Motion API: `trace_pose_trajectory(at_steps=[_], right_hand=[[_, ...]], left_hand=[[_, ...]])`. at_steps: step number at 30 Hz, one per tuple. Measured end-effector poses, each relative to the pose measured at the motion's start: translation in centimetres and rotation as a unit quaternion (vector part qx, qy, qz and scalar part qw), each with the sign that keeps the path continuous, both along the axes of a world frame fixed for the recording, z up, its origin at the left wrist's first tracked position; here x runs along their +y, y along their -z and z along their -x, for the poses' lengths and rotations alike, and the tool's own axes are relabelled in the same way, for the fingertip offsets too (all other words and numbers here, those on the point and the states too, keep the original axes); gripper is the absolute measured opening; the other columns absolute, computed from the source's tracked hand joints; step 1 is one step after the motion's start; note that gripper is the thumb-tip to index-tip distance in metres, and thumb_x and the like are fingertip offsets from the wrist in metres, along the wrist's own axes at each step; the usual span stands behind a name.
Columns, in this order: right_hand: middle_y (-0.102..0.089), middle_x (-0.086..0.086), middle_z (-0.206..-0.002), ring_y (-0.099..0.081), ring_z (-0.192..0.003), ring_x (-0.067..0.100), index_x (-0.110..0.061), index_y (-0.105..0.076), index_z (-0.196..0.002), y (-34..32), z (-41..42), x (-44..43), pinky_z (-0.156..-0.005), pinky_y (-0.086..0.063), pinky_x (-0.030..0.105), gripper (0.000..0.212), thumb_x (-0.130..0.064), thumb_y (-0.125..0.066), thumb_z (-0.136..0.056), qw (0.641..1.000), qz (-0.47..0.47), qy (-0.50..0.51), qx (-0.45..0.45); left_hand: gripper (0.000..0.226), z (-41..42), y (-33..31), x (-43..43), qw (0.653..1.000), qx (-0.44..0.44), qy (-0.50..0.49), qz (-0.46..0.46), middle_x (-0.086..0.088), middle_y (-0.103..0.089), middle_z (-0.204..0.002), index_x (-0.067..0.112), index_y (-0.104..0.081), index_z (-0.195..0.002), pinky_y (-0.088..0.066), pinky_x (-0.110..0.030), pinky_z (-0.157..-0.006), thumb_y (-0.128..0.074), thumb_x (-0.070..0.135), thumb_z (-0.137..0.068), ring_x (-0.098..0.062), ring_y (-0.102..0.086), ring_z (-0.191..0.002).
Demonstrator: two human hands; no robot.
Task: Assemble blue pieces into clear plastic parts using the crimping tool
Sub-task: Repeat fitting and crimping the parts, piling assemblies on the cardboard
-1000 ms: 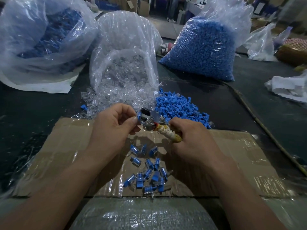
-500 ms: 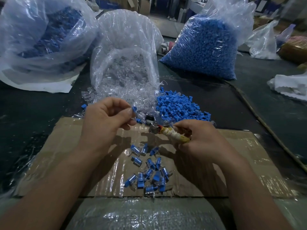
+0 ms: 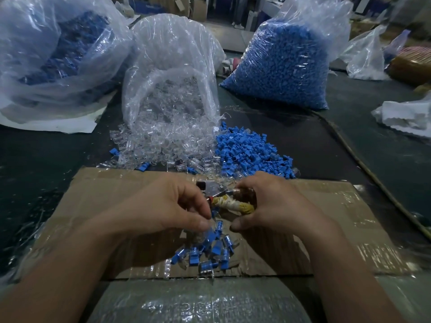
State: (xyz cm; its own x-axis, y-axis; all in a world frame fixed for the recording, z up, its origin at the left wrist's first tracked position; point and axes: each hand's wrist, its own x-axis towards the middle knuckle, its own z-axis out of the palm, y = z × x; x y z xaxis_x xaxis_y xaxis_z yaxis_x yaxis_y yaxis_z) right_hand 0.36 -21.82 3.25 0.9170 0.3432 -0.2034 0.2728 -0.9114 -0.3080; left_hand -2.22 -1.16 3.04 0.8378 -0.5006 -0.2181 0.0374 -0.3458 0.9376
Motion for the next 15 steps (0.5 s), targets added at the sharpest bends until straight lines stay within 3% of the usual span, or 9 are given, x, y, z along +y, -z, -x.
trace_pose_trajectory(at_steps=[2, 5, 9, 12, 15], right_hand=[[-0.04, -0.018, -0.092, -0.04, -0.089, 0.006, -0.035, -0.05, -0.109, 0.0, 0.0, 0.1, -0.066, -0.03, 0.024, 0.066, -0.056, -0.078, -0.054, 1.0, 0.01, -0.008, 0.006], [-0.041, -0.016, -0.097, -0.038, -0.094, 0.007, -0.035, -0.048, -0.115, -0.1, 0.1, 0.0, -0.069, -0.029, 0.025, 0.072, -0.057, -0.078, -0.053, 1.0, 0.009, -0.01, 0.021], [-0.041, -0.013, -0.102, -0.036, -0.098, 0.008, -0.034, -0.045, -0.118, -0.1, 0.2, 0.0, -0.077, -0.033, 0.028, 0.075, -0.057, -0.077, -0.055, 0.999, 0.015, -0.019, 0.032], [-0.039, -0.014, -0.102, -0.034, -0.099, 0.008, -0.033, -0.044, -0.12, -0.1, 0.3, -0.1, -0.078, -0.033, 0.028, 0.077, -0.057, -0.077, -0.055, 0.999, 0.018, -0.024, 0.039], [-0.037, -0.015, -0.102, -0.034, -0.099, 0.007, -0.034, -0.044, -0.122, 0.0, 0.3, -0.3, -0.078, -0.033, 0.029, 0.078, -0.057, -0.077, -0.056, 0.998, 0.012, -0.026, 0.048]], left_hand=[[0.025, 0.0, 0.0, 0.1, 1.0, -0.027, -0.01, -0.007, -0.002, -0.067, -0.064, 0.012, -0.069, -0.064, -0.047, -0.014, -0.053, -0.07, 0.035, -0.053, -0.008, -0.059, -0.055], [0.026, -0.7, 0.5, 0.2, 0.985, -0.057, -0.16, 0.022, -0.002, -0.061, -0.055, 0.012, -0.066, -0.06, -0.042, -0.011, -0.045, -0.068, 0.037, -0.057, -0.006, -0.052, -0.045], [0.006, -1.8, 2.1, 0.4, 0.895, -0.229, -0.372, -0.09, 0.005, -0.061, -0.071, 0.021, -0.065, -0.081, -0.044, -0.016, -0.053, -0.068, 0.017, -0.079, -0.005, -0.057, -0.061], [0.019, -2.7, 3.2, 1.0, 0.853, -0.284, -0.401, -0.178, 0.002, -0.059, -0.082, 0.018, -0.065, -0.099, -0.04, -0.027, -0.065, -0.069, 0.018, -0.08, -0.009, -0.052, -0.071], [0.029, -3.4, 3.8, 1.3, 0.85, -0.279, -0.382, -0.231, 0.002, -0.056, -0.092, 0.019, -0.062, -0.109, -0.039, -0.028, -0.069, -0.069, 0.023, -0.081, -0.012, -0.052, -0.079]])
